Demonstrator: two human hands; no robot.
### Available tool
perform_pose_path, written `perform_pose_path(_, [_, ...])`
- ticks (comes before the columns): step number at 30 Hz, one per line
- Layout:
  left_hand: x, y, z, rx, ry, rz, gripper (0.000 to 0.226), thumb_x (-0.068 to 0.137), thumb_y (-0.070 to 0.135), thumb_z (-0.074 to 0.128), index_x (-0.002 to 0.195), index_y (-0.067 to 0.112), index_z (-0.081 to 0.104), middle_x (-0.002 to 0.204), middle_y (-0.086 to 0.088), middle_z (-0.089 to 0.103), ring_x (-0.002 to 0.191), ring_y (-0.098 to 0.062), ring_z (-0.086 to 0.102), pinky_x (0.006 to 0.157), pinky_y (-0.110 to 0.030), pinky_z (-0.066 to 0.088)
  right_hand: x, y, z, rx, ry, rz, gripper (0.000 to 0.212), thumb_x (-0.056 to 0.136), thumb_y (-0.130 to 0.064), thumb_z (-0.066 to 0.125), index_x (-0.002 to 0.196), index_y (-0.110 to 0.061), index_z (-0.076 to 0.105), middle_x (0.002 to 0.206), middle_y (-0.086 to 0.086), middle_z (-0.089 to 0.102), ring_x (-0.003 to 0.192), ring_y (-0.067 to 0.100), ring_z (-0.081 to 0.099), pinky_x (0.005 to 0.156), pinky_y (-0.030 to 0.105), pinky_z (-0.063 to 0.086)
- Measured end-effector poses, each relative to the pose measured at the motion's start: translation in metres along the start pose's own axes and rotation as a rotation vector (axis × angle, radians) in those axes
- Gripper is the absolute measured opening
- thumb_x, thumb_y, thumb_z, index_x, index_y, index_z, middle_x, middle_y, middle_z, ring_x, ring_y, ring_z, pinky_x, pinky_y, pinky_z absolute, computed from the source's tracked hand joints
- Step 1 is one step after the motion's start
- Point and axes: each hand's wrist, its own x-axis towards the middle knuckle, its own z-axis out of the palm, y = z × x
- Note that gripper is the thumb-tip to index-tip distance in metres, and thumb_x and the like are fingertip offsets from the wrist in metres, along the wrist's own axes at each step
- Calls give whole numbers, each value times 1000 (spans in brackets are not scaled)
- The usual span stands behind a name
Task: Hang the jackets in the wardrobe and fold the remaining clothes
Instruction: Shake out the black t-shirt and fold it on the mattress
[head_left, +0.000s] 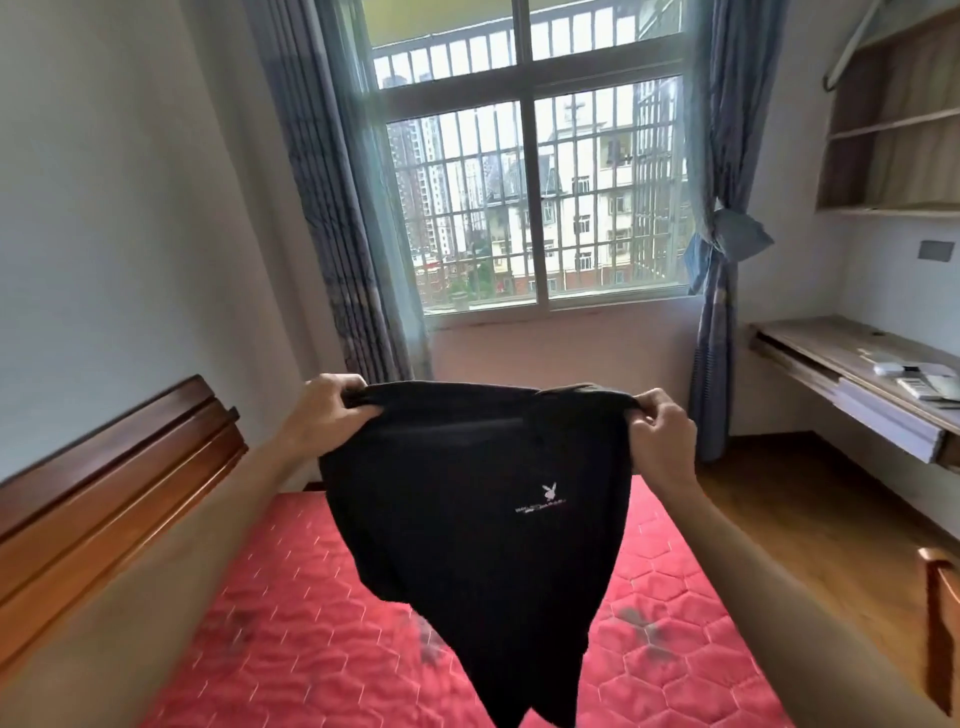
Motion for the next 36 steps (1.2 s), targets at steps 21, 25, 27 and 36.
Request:
perform_pose_path(21, [-181, -90, -120, -62, 19, -27, 7, 82, 8, 78, 86, 14, 76, 76, -3, 73, 69, -10, 63, 57, -6, 42, -170, -89, -44, -121, -642, -117, 35, 70, -17, 66, 100, -34, 72, 86, -4, 74, 78, 11, 68, 77, 31, 54])
perform_pose_path(25, [-203, -95, -133, -94, 85, -43, 12, 83, 4, 74, 89, 11, 67, 79, -12, 71, 73, -27, 67, 61, -20, 47, -198, -102, -54, -237, -724, -140, 28, 59, -36, 69, 85, -38, 79, 84, -8, 76, 86, 15, 70, 84, 34, 55])
perform_pose_path(27, [-214, -96, -139, -33, 118, -20, 16, 81, 7, 74, 85, 18, 64, 76, -7, 71, 75, -25, 68, 65, -25, 47, -210, -107, -58, -323, -614, -204, 13, 64, -34, 77, 75, -41, 76, 74, -12, 73, 78, 9, 69, 78, 33, 55])
perform_pose_path(36, [-249, -82, -169, 26, 211, -18, 21, 81, 21, 78, 77, 21, 57, 65, 0, 64, 62, -14, 59, 59, -29, 40, -247, -139, -86, -139, -268, -147, 12, 92, -21, 66, 101, -13, 64, 94, 3, 69, 89, 19, 64, 79, 31, 52])
